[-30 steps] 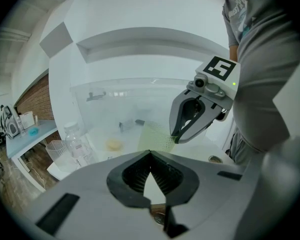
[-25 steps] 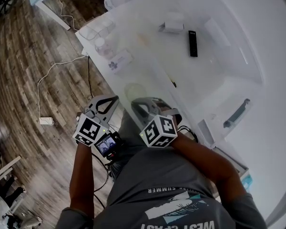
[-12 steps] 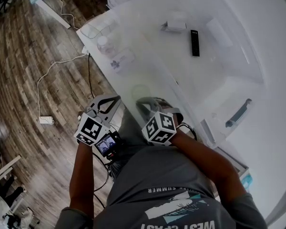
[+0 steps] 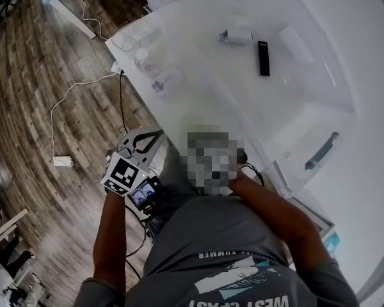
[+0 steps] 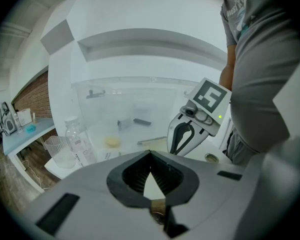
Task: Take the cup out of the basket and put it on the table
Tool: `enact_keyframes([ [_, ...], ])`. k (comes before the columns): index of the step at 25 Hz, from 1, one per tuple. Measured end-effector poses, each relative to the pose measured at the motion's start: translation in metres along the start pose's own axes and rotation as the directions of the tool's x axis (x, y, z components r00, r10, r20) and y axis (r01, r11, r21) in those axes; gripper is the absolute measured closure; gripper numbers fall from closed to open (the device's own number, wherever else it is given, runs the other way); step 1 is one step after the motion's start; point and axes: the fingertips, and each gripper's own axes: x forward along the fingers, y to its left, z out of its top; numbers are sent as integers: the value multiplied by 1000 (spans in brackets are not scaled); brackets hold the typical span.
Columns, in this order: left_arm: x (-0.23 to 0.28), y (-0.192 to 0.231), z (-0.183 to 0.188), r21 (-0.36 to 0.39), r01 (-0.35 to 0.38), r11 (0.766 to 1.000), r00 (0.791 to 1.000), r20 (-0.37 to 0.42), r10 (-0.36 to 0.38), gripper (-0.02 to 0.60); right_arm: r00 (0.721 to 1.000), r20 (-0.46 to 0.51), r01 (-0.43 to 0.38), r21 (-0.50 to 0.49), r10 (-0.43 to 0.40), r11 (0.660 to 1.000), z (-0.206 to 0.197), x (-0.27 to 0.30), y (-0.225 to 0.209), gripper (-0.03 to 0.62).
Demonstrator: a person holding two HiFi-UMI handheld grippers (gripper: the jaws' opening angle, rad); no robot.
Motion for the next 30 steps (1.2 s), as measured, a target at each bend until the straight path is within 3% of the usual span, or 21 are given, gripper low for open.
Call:
enact_keyframes([
  [16, -12, 4, -6, -3, -11, 1000, 1000, 9, 11, 572, 998, 18, 67, -16, -67, 998, 17, -3, -14, 555],
  [30, -7, 6, -2, 6, 3, 1000, 1000, 5, -3, 574, 998, -37, 43, 0, -43, 999, 8, -1, -11, 556],
])
